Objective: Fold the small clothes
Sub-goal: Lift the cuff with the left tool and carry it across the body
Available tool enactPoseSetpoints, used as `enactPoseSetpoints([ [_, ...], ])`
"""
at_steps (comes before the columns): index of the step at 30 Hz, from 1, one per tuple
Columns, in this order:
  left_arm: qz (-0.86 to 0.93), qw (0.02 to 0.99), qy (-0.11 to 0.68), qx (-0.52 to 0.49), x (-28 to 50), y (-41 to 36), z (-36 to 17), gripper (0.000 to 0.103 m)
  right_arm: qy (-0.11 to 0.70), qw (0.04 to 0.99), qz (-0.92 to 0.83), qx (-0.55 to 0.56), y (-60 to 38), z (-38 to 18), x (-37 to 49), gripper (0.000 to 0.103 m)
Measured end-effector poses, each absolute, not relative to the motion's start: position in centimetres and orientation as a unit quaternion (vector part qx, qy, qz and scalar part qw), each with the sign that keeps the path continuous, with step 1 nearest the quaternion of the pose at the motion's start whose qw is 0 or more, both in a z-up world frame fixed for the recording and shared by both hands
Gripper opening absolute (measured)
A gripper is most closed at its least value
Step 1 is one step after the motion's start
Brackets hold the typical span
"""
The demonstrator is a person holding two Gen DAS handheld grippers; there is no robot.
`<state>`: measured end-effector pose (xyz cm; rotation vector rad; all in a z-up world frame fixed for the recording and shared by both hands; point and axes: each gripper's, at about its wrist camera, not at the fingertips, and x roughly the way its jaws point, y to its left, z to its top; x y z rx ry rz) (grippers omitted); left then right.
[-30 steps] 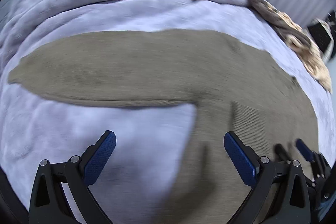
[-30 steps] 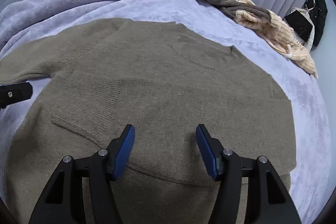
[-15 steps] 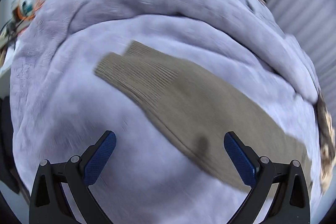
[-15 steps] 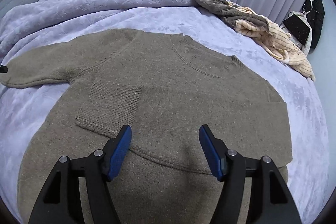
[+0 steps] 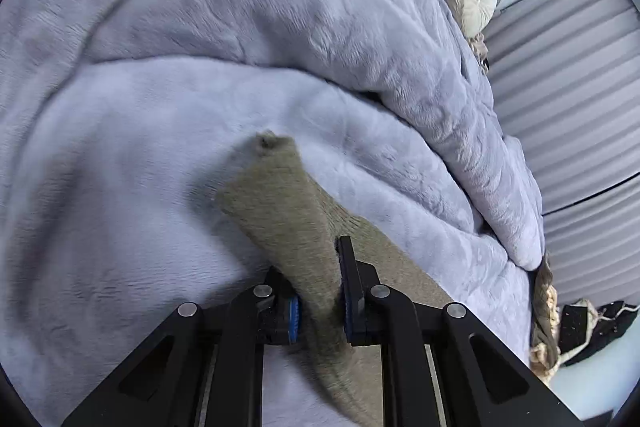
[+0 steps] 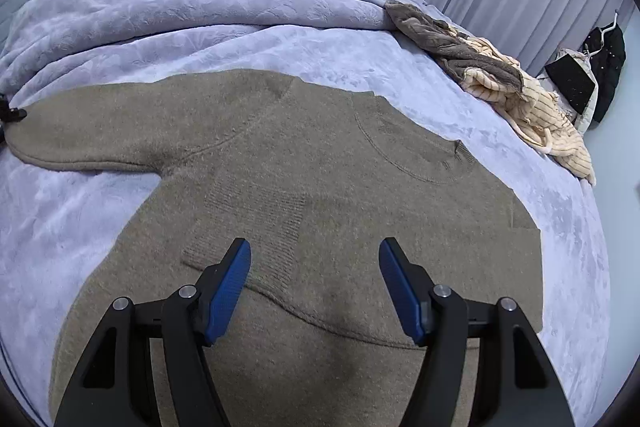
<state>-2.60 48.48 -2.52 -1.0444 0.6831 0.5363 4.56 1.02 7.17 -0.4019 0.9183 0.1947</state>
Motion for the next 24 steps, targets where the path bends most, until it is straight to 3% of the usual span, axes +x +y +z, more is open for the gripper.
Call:
enactPoseSetpoints([
  [7, 0.254, 0.819, 0.324, -0.4, -1.9, 46.6, 0.5, 0.011, 0.454, 0.868, 0.108, -0.167, 5.7, 6.6, 9.6, 0.07],
  [18, 0.18, 0.822, 0.292, -0.454, -4.8, 48.6, 0.0, 0.01, 0.476, 0.856, 0.082, -0.183, 13.9, 2.9, 13.7, 0.07],
  [24, 0.202, 0.846, 0.3, -0.392, -4.4, 46.7, 2.3, 0.01, 0.488, 0.838, 0.138, -0.202, 19.1, 1.9, 12.5, 0.07],
])
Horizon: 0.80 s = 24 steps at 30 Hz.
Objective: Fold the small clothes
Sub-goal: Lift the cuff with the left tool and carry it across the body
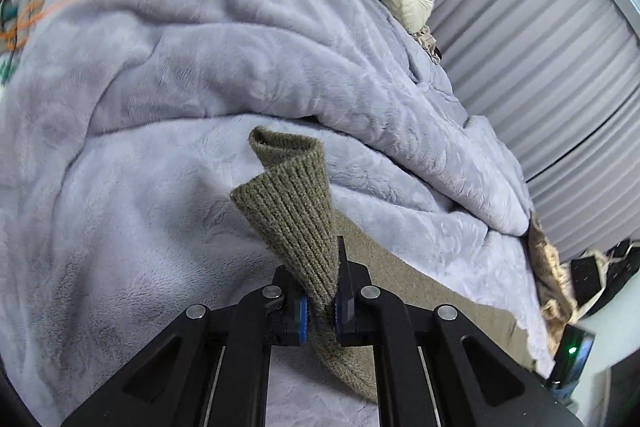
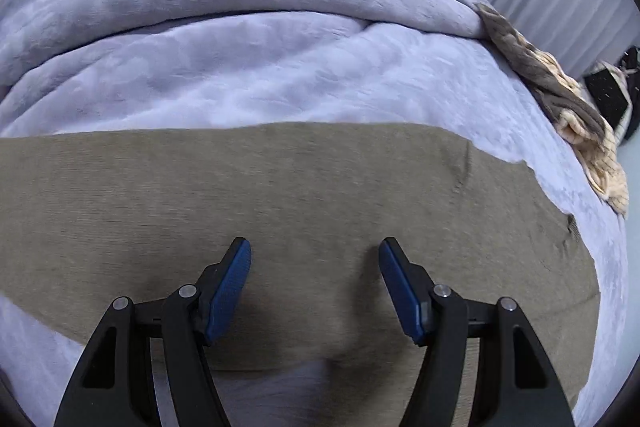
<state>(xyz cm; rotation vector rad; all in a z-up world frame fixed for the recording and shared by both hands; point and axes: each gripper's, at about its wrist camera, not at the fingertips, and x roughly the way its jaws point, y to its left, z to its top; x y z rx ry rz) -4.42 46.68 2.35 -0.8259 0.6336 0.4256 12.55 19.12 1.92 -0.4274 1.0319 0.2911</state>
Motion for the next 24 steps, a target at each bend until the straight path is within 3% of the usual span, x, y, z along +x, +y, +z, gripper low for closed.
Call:
enactPoseSetpoints([
  [3, 0.212, 0.86, 0.31, -0.346, -4.0, 44.8, 4.0, 0.01, 0.491, 0.828, 0.216, -0.165, 20.3, 3.3, 11.1, 0.07],
  [14, 0.174, 0.877, 0.373, -0.247, 0.8, 35.2, 6.4, 0.01, 0.478, 0.86, 0.093, -0.154, 8.4, 6.0, 10.7, 0.07],
  [24, 0.12, 0.875, 0.441, -0.157, 6.2, 21.5, 5.8, 0.01, 0.477, 0.867, 0.033, -0.138, -1.0, 6.2, 9.2, 0.07],
])
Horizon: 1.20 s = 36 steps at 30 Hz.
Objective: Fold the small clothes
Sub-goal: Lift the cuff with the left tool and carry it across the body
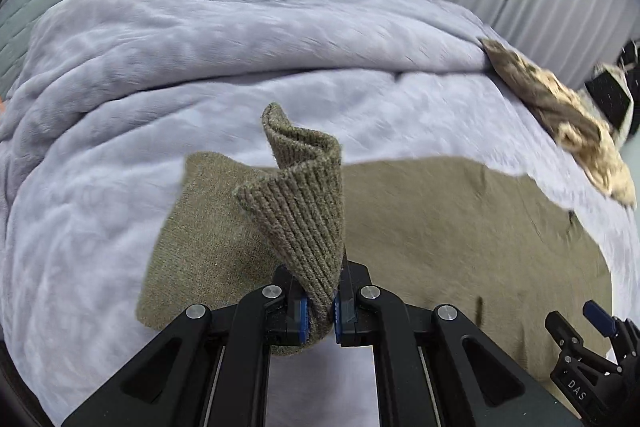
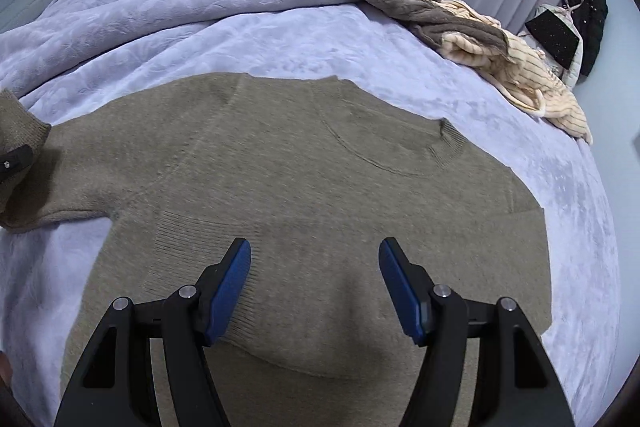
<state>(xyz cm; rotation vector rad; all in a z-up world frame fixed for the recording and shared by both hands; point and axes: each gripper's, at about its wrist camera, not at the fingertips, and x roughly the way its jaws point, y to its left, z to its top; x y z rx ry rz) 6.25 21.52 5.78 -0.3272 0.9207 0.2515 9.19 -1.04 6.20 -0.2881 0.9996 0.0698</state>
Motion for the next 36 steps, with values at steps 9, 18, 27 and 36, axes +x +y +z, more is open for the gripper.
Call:
enactPoseSetpoints([
  [9, 0.097, 0.89, 0.436, -0.089, 6.5, 13.6, 6.8, 0.01, 0.482, 0.869, 0.015, -0.107, -7.1, 6.2, 7.8, 0.07],
  [18, 0.082, 0.881, 0.465, -0.044, 7.1, 7.9, 7.0, 0.01, 0.479, 0.874, 0.011, -0.083, -11.5, 6.7, 6.3, 0.07],
  [27, 0.047, 0.882, 0.469, -0.004, 7.4, 0.1, 7.8, 0.01, 0.468, 0.881, -0.01, -0.067, -16.4, 7.6, 5.2, 0.07],
  [36, 0.012, 0.884, 0.466, 0.029, 6.6, -6.4, 9.0, 0.01, 0.47, 0.882, -0.018, -0.044, -20.1, 7.3, 4.8, 0.07],
])
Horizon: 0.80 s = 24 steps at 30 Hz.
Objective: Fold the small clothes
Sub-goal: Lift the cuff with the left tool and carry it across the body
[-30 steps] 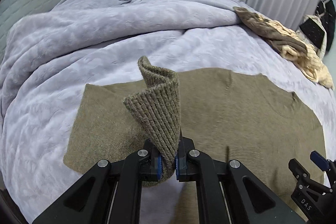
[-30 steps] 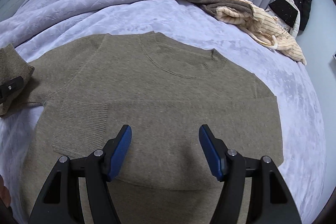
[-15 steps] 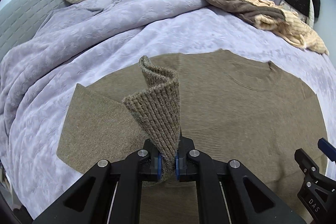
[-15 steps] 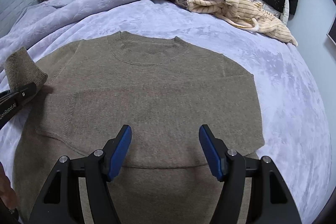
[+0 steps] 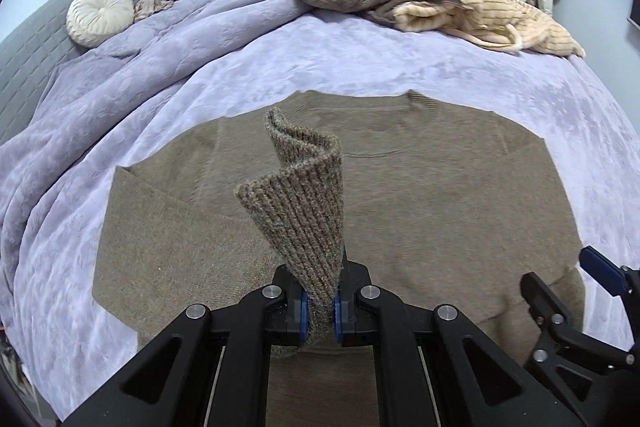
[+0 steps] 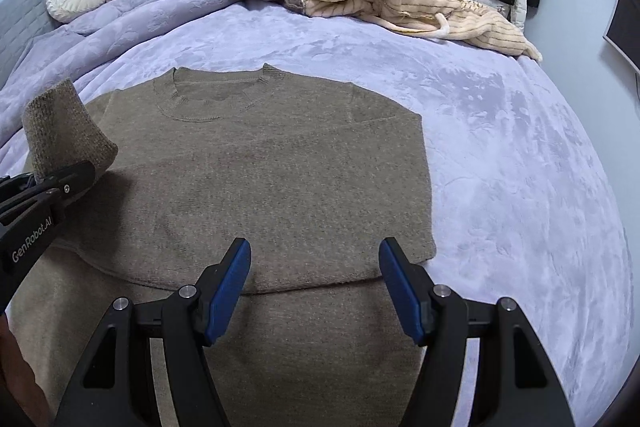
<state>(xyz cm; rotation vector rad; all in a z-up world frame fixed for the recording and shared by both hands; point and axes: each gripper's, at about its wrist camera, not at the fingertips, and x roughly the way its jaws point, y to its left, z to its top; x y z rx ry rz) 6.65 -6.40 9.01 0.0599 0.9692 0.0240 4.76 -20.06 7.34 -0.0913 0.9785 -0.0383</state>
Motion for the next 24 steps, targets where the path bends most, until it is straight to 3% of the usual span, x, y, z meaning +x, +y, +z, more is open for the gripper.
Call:
enactPoseSetpoints([
  [13, -0.051, 0.882, 0.463, 0.071, 4.7, -15.5, 9.7, 0.01, 0.463, 0.885, -0.036, -0.036, -24.7, 7.6, 3.8, 0.07],
  [24, -0.072, 0.878, 0.469, 0.064, 5.5, -19.0, 9.6, 0.01, 0.46, 0.886, -0.06, -0.007, -29.0, 7.4, 3.0, 0.07],
])
